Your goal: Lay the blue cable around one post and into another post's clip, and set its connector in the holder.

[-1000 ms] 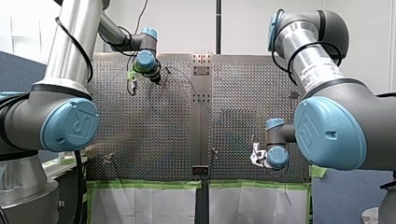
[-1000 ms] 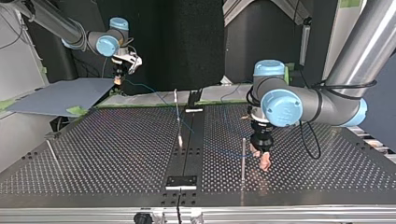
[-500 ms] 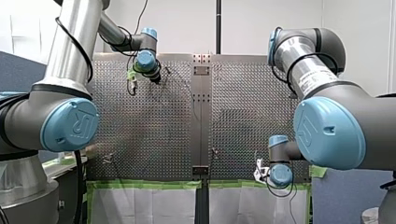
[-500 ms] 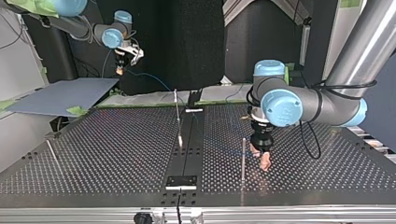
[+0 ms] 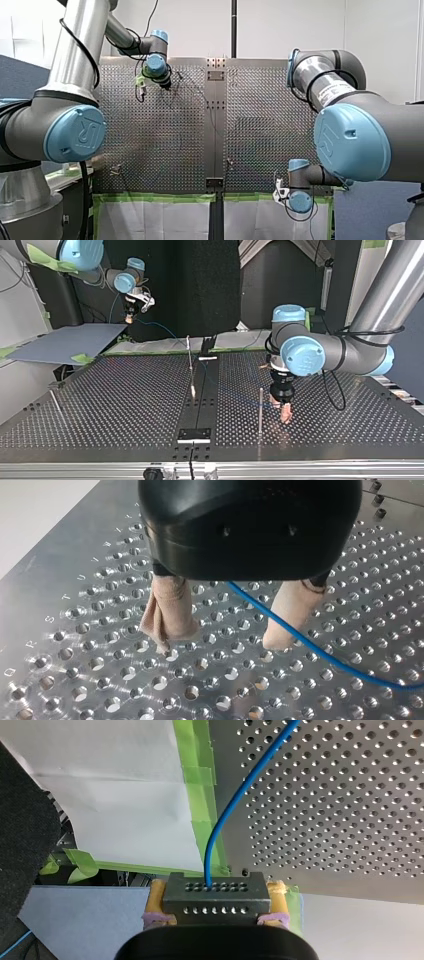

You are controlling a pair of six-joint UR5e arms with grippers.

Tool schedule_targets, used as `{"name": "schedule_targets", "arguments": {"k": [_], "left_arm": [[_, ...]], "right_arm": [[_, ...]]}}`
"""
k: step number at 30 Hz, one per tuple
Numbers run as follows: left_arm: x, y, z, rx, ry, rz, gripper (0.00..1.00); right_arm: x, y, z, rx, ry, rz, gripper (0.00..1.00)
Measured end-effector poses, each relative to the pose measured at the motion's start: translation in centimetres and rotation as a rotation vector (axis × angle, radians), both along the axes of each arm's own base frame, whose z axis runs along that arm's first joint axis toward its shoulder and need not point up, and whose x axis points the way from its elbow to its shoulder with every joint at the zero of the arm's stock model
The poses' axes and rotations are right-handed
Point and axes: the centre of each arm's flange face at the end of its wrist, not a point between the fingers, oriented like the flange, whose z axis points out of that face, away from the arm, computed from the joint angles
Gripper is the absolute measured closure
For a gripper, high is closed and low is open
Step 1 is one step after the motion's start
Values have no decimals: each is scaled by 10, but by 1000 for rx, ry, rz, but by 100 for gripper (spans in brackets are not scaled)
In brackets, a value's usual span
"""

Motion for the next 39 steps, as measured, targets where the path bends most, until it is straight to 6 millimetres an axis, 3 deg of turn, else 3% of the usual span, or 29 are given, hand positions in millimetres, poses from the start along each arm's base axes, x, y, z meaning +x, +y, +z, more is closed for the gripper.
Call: {"name": "schedule_targets", "arguments": {"k": [10,24,30,39], "left_arm": [[0,1,-1,-1,1,5,0],[1,3,-1,-3,-2,8,0],[2,4,0,-5,-4,9,0],[2,5,0,-7,-5,12,0]], "right_arm": [[1,-11,-32,-54,-11,-2,98],[-2,14,-89,-63,33,35,98],[-1,37,-113,-50,71,91,98],[-10,101,-150,21,80,119,98]]}}
